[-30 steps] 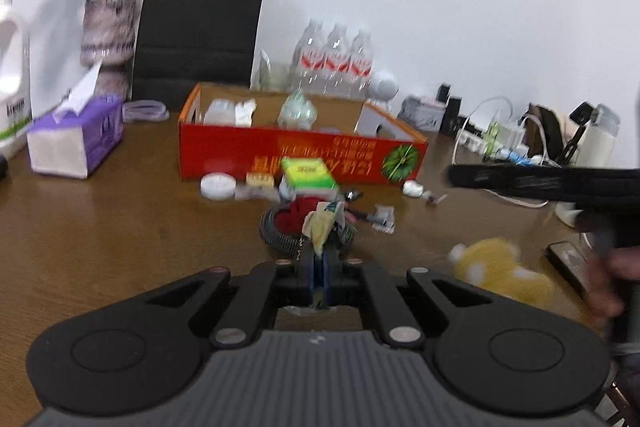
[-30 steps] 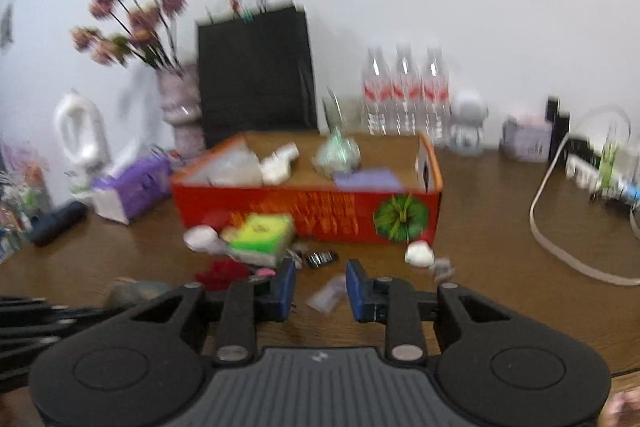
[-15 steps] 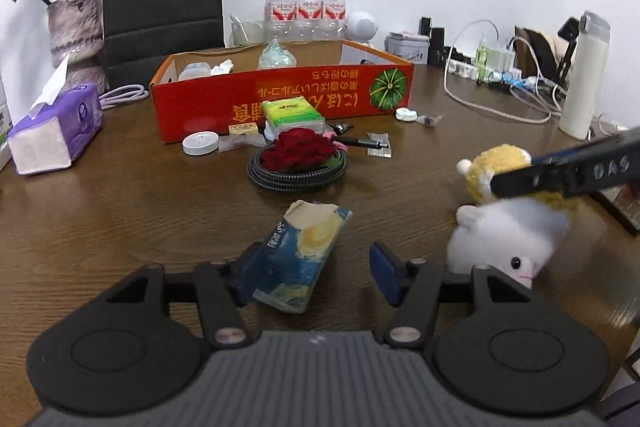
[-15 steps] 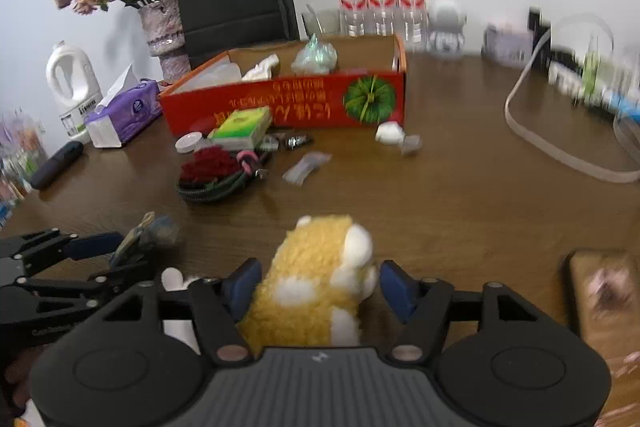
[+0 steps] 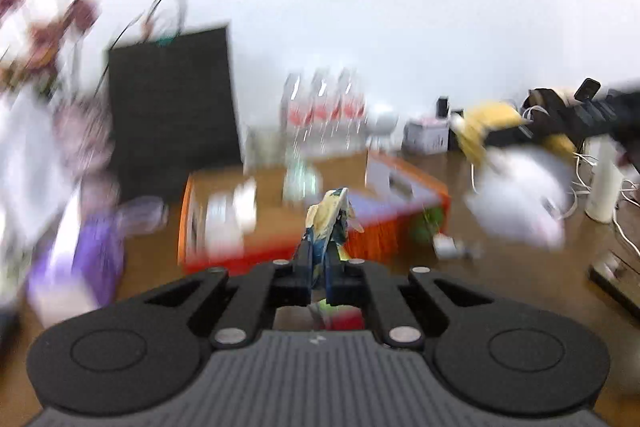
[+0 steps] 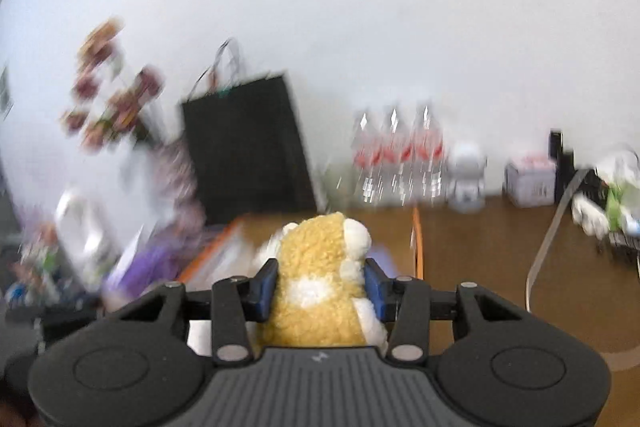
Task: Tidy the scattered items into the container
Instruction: 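Carry the soap bar and plush toy into the box and release both, then withdraw both tools from the box toward the red rose on the cable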
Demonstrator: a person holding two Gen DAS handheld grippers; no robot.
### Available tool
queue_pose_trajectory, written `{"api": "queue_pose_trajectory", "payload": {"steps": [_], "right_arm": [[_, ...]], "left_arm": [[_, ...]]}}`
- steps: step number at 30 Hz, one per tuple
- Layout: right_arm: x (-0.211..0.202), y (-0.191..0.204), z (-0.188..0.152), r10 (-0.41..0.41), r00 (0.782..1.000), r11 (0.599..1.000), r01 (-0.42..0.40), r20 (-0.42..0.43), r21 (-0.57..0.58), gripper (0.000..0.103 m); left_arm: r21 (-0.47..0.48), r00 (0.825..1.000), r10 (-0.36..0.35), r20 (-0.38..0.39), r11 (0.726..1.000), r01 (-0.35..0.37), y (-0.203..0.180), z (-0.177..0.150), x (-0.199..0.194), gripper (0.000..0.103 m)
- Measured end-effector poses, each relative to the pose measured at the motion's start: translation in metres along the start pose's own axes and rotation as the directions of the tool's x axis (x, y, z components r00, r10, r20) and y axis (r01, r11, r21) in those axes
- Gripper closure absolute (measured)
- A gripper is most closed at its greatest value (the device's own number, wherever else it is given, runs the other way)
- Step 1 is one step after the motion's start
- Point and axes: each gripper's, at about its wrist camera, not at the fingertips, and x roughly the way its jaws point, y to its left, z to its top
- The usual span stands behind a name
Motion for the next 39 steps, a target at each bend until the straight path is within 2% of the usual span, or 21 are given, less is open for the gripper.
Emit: {"api": "queue_pose_trajectory", "payload": {"steps": [2,4,8,10,13,15,17,18,21,22,23,25,26,27,30,33,34,36,37,39], "right_arm": [[0.05,-0.012,0.034,-0.032,0.999,0.999,0.033,-0.026,0.043,0.06],[0.097,-0.013,0.05,-0.094,0.992,0.994,0.098,-0.084,0.042,0.06],[0.172,-0.013,0.04,-0.203,0.952,0.979,0.204,-0.231,-0.018,0.06],[0.191,-0.011,0.027,-0.244,0.929,0.97,0.236,-0.278,-0.063,0.06],[0.211,-0.006,0.008,-0.307,0.893,0.95,0.269,-0.329,-0.158,0.058],[0.221,0.001,-0.006,-0.359,0.869,0.926,0.286,-0.341,-0.246,0.056],[0.229,0.008,-0.021,-0.409,0.846,0.89,0.287,-0.342,-0.355,0.054],[0.232,0.009,-0.026,-0.432,0.836,0.871,0.291,-0.339,-0.395,0.049],[0.233,0.007,-0.021,-0.436,0.822,0.865,0.27,-0.367,-0.423,0.043],[0.229,0.006,-0.014,-0.419,0.823,0.878,0.259,-0.383,-0.402,0.041],[0.224,0.003,-0.004,-0.397,0.827,0.895,0.252,-0.398,-0.369,0.035],[0.215,0.004,0.015,-0.375,0.846,0.906,0.247,-0.379,-0.344,0.03],[0.208,0.008,0.027,-0.379,0.856,0.9,0.254,-0.351,-0.354,0.023],[0.203,0.011,0.036,-0.379,0.866,0.895,0.254,-0.327,-0.366,0.017],[0.188,0.024,0.063,-0.317,0.897,0.913,0.199,-0.309,-0.357,0.016],[0.175,0.027,0.078,-0.178,0.923,0.967,0.099,-0.342,-0.236,0.015],[0.173,0.027,0.077,-0.136,0.927,0.979,0.071,-0.35,-0.19,0.015],[0.167,0.027,0.069,-0.072,0.939,0.991,0.029,-0.336,-0.132,0.015],[0.16,0.03,0.062,-0.066,0.957,0.991,0.029,-0.283,-0.132,0.016],[0.135,0.041,0.034,-0.049,0.997,0.987,0.04,-0.055,-0.156,0.015]], "left_arm": [[0.01,0.998,0.007,-0.059,1.0,-0.006,0.01,0.023,0.045,0.097],[-0.021,0.987,0.001,-0.159,1.0,-0.005,0.02,0.037,0.094,0.097],[-0.046,0.947,0.052,-0.318,0.996,-0.07,0.028,0.037,0.155,0.097],[-0.045,0.928,0.082,-0.363,0.993,-0.106,0.031,0.03,0.17,0.096],[-0.029,0.902,0.092,-0.422,0.993,-0.115,0.037,0.02,0.186,0.095],[-0.027,0.885,0.092,-0.456,0.993,-0.116,0.041,0.015,0.193,0.088],[-0.04,0.879,0.088,-0.468,0.992,-0.121,0.044,0.012,0.19,0.079],[-0.056,0.881,0.082,-0.466,0.991,-0.121,0.047,0.012,0.188,0.075],[-0.13,0.888,0.024,-0.46,0.987,-0.094,0.062,0.02,0.175,0.072],[-0.16,0.889,0.011,-0.457,0.983,-0.094,0.067,0.025,0.17,0.071],[-0.186,0.89,0.004,-0.457,0.977,-0.099,0.074,0.032,0.164,0.065],[-0.23,0.891,0.011,-0.453,0.965,-0.129,0.088,0.048,0.152,0.046],[-0.245,0.892,0.018,-0.452,0.959,-0.144,0.094,0.055,0.147,0.03],[-0.253,0.891,0.024,-0.453,0.955,-0.154,0.098,0.063,0.143,0.023],[-0.266,0.882,0.04,-0.47,0.946,-0.184,0.109,0.077,0.135,0.019],[-0.302,0.883,0.045,-0.467,0.931,-0.207,0.113,0.079,0.13,0.011],[-0.316,0.892,0.051,-0.45,0.925,-0.212,0.112,0.077,0.127,0.01],[-0.325,0.927,0.097,-0.362,0.919,-0.223,0.105,0.07,0.116,0.008],[-0.319,0.951,0.139,-0.276,0.92,-0.227,0.099,0.065,0.107,0.006],[-0.309,0.98,0.183,-0.073,0.93,-0.197,0.087,0.048,0.087,0.0]]}}
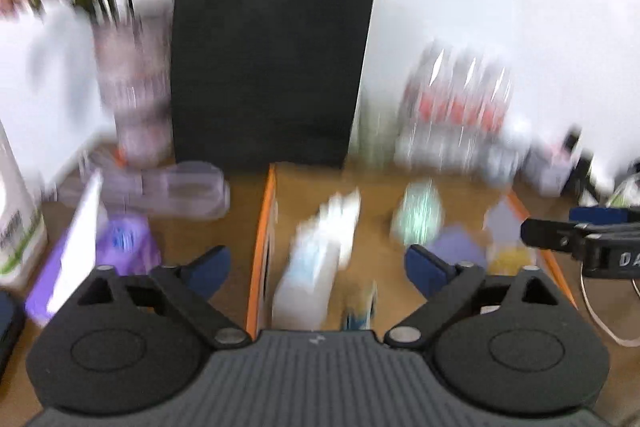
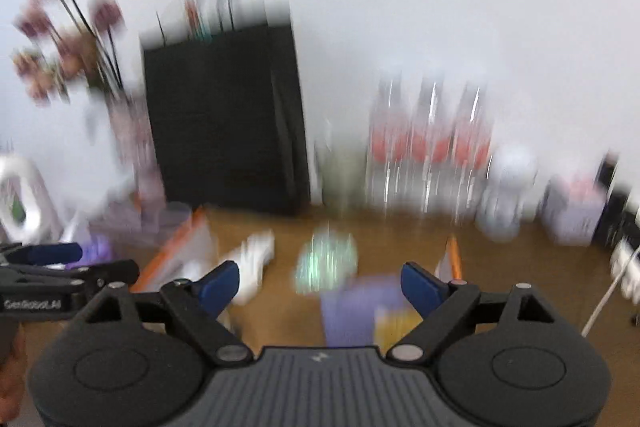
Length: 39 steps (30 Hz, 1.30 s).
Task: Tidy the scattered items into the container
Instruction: 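Withdraw both tools from the box toward the red rose on the cable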
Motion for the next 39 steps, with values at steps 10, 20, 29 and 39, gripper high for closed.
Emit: {"api": "queue_pose_trajectory", "payload": {"steps": [10,20,29,39], "right_arm": [[-0.011,0.03,-0.055,0.042,0.991,0.996,-0.032,0.126,-0.081,0.015],[-0.111,0.023,-0.139,0.076,0.994,0.995,-0.08,0.077,0.053,0.015],[-0.132,0.042,-0.191,0.151,0.987,0.988,-0.151,-0.048,0.02,0.031],[-0.046,0.087,-0.169,0.191,0.968,0.978,-0.201,-0.161,-0.047,0.04]], "left_arm": [[-0.064,0.994,-0.018,0.106,0.998,0.025,0.006,-0.032,-0.01,0.0],[0.049,0.998,-0.062,-0.023,0.997,0.064,0.003,-0.131,-0.097,0.0],[0.015,0.988,-0.095,-0.121,0.995,0.097,0.01,-0.167,-0.111,0.012],[-0.007,0.993,-0.061,-0.106,0.998,0.061,0.029,-0.166,-0.114,0.013]]}}
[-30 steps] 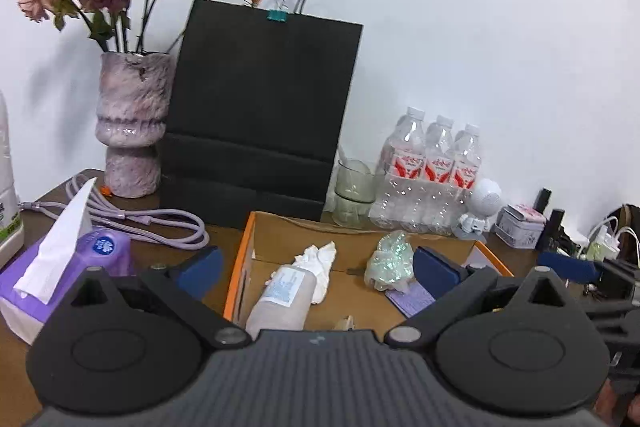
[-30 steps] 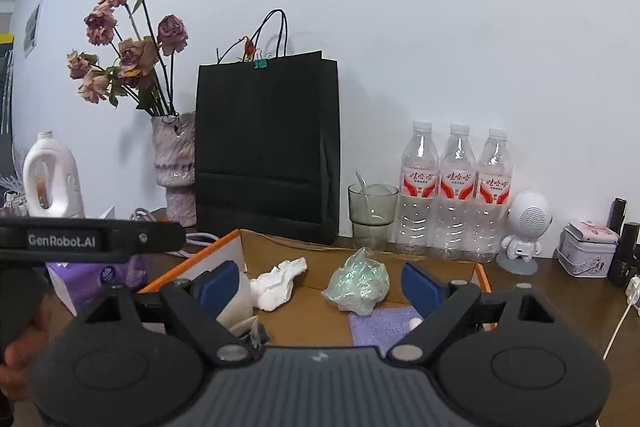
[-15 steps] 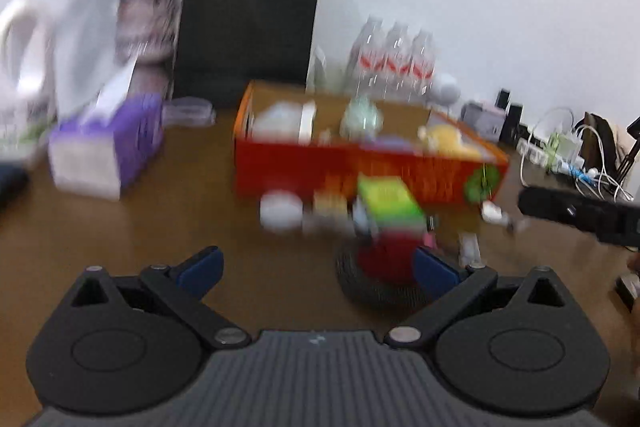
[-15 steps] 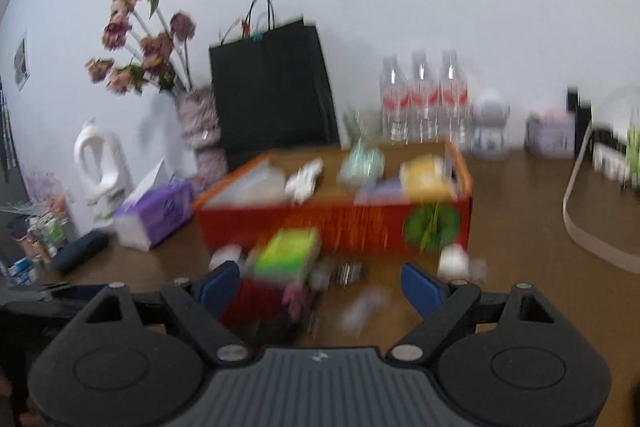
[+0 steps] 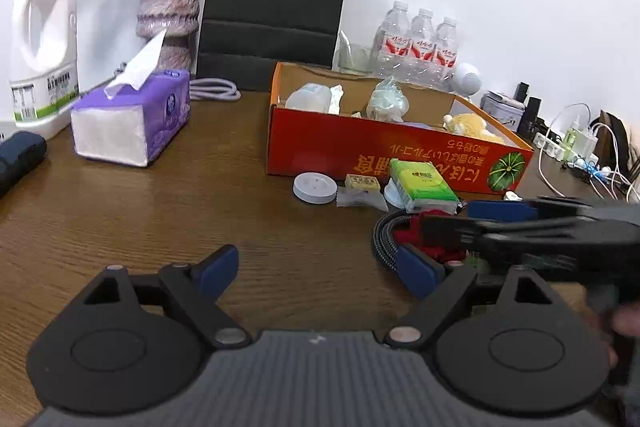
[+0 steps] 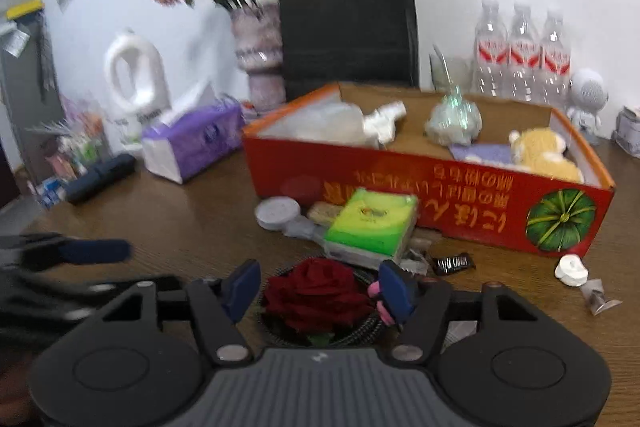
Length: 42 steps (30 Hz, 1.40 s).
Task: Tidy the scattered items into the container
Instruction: 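Withdraw both tools from the box toward the red rose on the cable, then grasp the red rose with the right tool while the left tool grasps the black braided cable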
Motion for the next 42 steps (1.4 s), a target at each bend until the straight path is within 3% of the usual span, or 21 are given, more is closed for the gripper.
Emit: {"api": "queue_pose_trajectory", "payload": {"steps": [2,4,7,11,17,18,20,24,26,29,31,33,37,40,42], "right_arm": [[0.0,0.001,0.0,-0.011,1.0,1.0,0.012,0.014,-0.008,0.051],[-0.003,-0.001,0.001,0.018,1.0,1.0,-0.018,0.025,0.001,0.076],[-0.01,0.001,0.001,0.007,0.999,1.0,-0.006,0.035,-0.02,0.08],[-0.035,-0.012,0.008,0.016,0.996,0.999,-0.02,0.092,0.045,0.091],[-0.079,-0.038,0.014,-0.036,0.984,0.996,0.02,0.177,0.092,0.091],[-0.083,-0.043,0.013,-0.033,0.984,0.995,0.016,0.176,0.096,0.087],[-0.079,-0.048,0.013,0.021,0.992,0.993,-0.035,0.128,0.111,0.083],[-0.049,-0.032,0.006,0.114,0.993,0.992,-0.115,0.022,0.049,0.06],[-0.03,-0.023,0.006,0.138,0.99,0.99,-0.138,-0.006,0.032,0.059],[0.0,-0.005,0.01,0.088,0.994,0.995,-0.09,-0.062,-0.037,0.049],[0.013,0.006,0.006,0.048,0.995,0.994,-0.057,-0.092,-0.092,0.051],[0.012,0.008,0.008,0.061,0.994,0.995,-0.067,-0.087,-0.073,0.068],[-0.021,0.021,0.014,-0.007,0.998,0.989,0.016,0.06,-0.146,0.073],[-0.06,0.021,0.02,-0.045,0.98,0.978,0.083,0.195,-0.192,0.073],[-0.084,0.008,0.021,-0.09,0.963,0.977,0.134,0.253,-0.165,0.072]], "left_arm": [[0.009,1.0,-0.005,0.009,1.0,0.004,0.001,-0.001,-0.002,0.012],[0.016,1.0,-0.017,-0.002,1.0,0.017,0.002,0.0,0.003,0.012],[0.035,0.999,-0.027,-0.032,0.999,0.029,-0.002,-0.001,0.014,0.012],[0.072,0.997,-0.062,-0.045,0.995,0.066,-0.013,0.003,0.024,0.013],[0.093,0.986,-0.15,-0.074,0.983,0.156,-0.031,0.015,0.043,0.013],[0.108,0.982,-0.165,-0.094,0.979,0.175,-0.037,0.016,0.048,0.015],[0.14,0.976,-0.186,-0.109,0.97,0.201,-0.045,0.016,0.05,0.019],[0.153,0.976,-0.193,-0.101,0.966,0.207,-0.036,0.01,0.03,0.018],[0.152,0.981,-0.169,-0.094,0.971,0.182,-0.024,0.002,0.017,0.017],[0.138,0.988,-0.103,-0.111,0.983,0.118,-0.011,-0.007,0.006,0.017],[0.116,0.99,-0.071,-0.122,0.99,0.085,-0.002,-0.01,0.003,0.017],[0.093,0.991,-0.059,-0.121,0.993,0.071,0.004,-0.01,0.004,0.017],[0.102,0.989,-0.084,-0.121,0.99,0.097,-0.007,-0.001,0.018,0.017],[0.129,0.983,-0.152,-0.106,0.978,0.165,-0.028,0.01,0.032,0.017],[0.148,0.98,-0.171,-0.102,0.971,0.185,-0.042,0.017,0.045,0.017]]}}
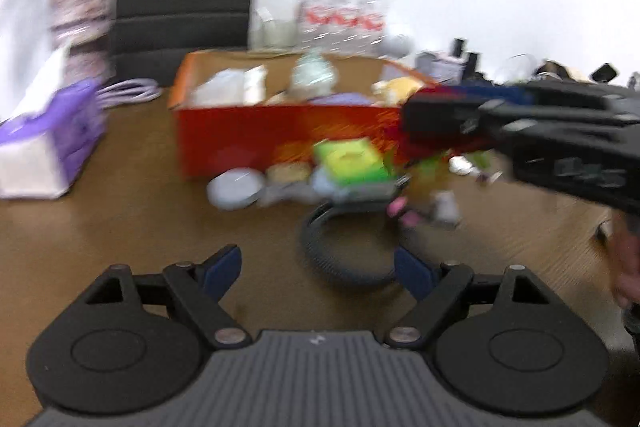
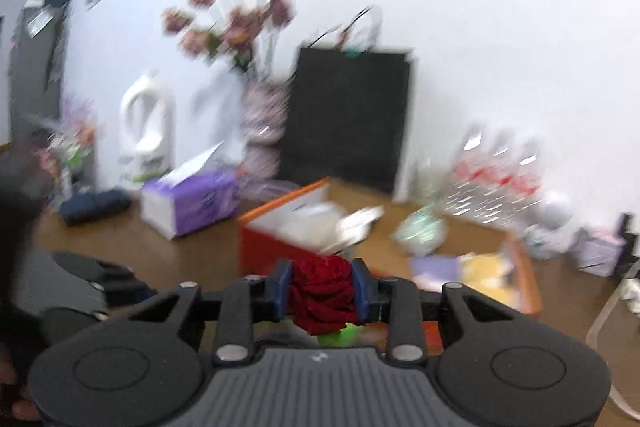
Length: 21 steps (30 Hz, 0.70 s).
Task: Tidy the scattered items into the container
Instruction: 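Grasp the red rose with the right tool while the left tool grasps the black braided cable, then carry the rose and cable into the cardboard box and open both tools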
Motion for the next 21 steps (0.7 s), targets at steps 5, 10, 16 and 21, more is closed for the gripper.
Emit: {"api": "queue_pose_trajectory", "payload": {"steps": [5,10,16,21], "right_arm": [[-0.024,-0.048,-0.017,-0.101,0.993,0.986,0.109,-0.065,0.124,0.072],[-0.029,-0.061,-0.044,-0.082,0.988,0.973,0.107,-0.13,0.204,0.072],[-0.03,-0.045,-0.052,-0.034,0.992,0.978,0.058,-0.117,0.2,0.072],[-0.043,-0.04,-0.056,-0.019,0.996,0.976,0.038,-0.091,0.213,0.072]], "left_arm": [[0.003,0.996,0.065,-0.063,0.998,-0.065,-0.002,0.014,0.03,0.053],[0.06,0.981,0.127,-0.144,0.991,-0.119,-0.004,0.016,0.047,0.076],[0.173,0.982,0.157,-0.106,0.975,-0.138,-0.032,-0.007,0.025,0.091],[0.046,0.984,0.176,0.03,0.983,-0.177,-0.038,-0.037,-0.038,0.092]]}}
